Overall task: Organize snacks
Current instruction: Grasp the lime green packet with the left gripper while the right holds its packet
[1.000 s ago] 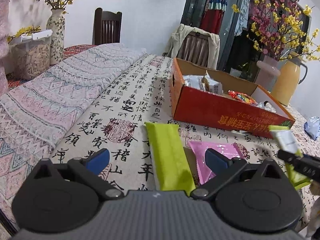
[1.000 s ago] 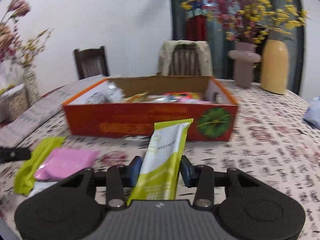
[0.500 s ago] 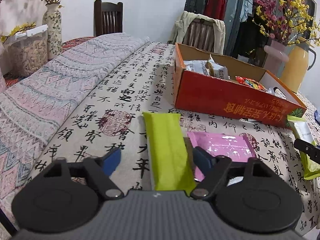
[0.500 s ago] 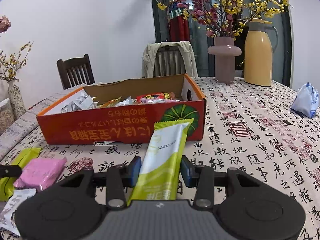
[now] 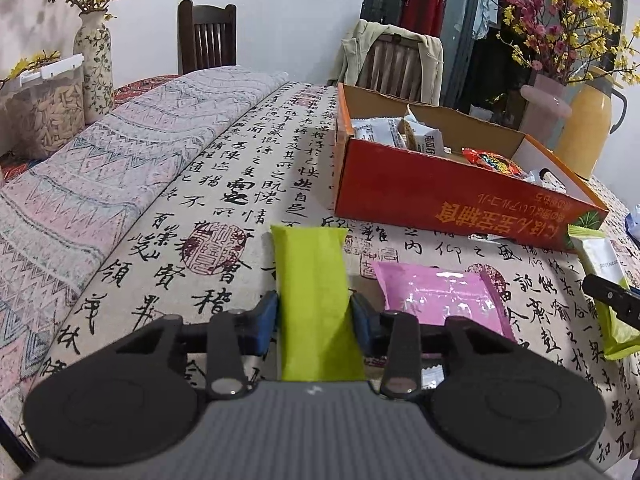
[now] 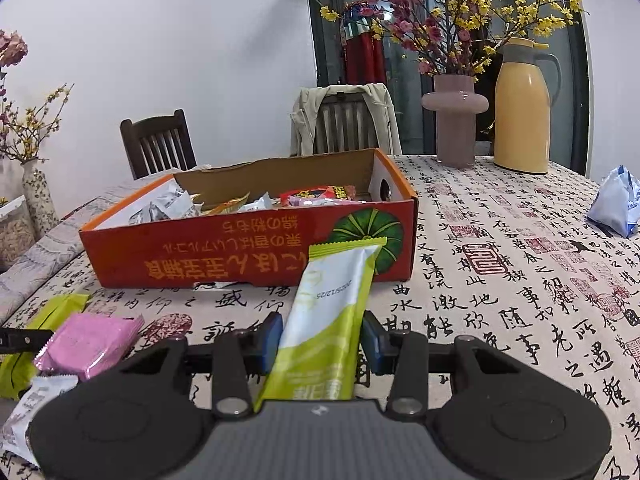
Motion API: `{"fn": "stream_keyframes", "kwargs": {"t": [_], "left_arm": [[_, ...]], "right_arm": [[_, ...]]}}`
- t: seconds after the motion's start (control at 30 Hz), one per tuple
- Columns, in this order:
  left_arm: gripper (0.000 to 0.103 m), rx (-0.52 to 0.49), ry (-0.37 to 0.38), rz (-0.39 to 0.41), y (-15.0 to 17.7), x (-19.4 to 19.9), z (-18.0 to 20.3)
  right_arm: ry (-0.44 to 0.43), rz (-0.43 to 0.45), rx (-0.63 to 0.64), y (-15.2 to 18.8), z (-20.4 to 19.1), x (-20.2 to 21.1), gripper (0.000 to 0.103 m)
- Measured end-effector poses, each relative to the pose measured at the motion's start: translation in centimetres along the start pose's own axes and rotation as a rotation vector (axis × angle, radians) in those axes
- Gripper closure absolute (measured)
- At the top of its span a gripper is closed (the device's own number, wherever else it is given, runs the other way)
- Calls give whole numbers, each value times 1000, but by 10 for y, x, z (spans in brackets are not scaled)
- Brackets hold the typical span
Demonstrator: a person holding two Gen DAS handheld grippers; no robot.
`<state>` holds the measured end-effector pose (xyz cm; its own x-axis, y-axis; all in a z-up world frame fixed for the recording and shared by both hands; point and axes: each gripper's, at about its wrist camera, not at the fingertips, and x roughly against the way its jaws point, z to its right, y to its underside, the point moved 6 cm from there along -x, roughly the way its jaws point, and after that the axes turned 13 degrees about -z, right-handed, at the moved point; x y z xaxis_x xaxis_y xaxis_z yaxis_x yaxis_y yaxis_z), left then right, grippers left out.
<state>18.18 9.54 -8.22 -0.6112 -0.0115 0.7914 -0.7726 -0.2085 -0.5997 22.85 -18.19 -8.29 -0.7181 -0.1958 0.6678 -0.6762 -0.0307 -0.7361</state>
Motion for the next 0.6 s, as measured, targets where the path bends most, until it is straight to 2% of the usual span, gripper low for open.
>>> {"fn": "stream_keyframes", "kwargs": {"t": [0.43,0.6], "left_arm": [[68,-4,2,15,-4,6,0],[61,-6,-15,-3,-2,0,0]], "right_arm": [[-4,16,12,0,-2,4,62],[-3,16,13,0,-2,4,62]]}}
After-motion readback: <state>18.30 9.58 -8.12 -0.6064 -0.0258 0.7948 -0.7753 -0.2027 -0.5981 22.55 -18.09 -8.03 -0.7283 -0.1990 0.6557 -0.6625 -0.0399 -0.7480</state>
